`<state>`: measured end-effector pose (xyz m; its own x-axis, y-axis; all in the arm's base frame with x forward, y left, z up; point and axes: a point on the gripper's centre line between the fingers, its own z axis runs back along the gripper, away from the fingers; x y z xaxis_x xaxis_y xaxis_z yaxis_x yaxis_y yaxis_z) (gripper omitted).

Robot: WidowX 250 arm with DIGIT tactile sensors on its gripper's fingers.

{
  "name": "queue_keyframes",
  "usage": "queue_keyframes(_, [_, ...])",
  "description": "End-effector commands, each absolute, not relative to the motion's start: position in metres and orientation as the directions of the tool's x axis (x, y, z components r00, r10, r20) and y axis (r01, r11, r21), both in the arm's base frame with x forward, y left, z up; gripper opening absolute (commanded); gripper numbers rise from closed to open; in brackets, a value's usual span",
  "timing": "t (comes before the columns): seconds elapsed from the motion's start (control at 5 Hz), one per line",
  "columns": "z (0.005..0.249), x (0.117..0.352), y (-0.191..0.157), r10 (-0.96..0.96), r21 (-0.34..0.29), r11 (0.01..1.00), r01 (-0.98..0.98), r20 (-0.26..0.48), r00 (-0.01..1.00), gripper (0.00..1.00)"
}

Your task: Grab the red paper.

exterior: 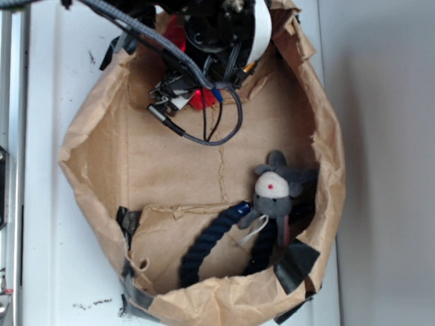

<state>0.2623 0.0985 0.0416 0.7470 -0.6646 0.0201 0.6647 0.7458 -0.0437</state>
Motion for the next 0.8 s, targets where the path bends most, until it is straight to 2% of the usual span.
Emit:
queue_keyframes(0.0, [0.146, 0.266, 0.033, -0.473, 0.062, 0.880, 0.471, 0.198, 0.859, 0.00])
queue_keyframes(0.2, [0.166, 0.272, 0.014, -0.236, -0.009, 0.971, 0.239, 0.124, 0.964, 0.00])
queue_keyframes(0.4, [0.169, 0.274, 0.016, 0.012, -0.029, 1.000, -0.009, 0.072, 0.997, 0.00])
queue_keyframes(0.6, [0.171, 0.274, 0.030, 0.218, -0.091, 0.972, -0.215, 0.026, 0.976, 0.00])
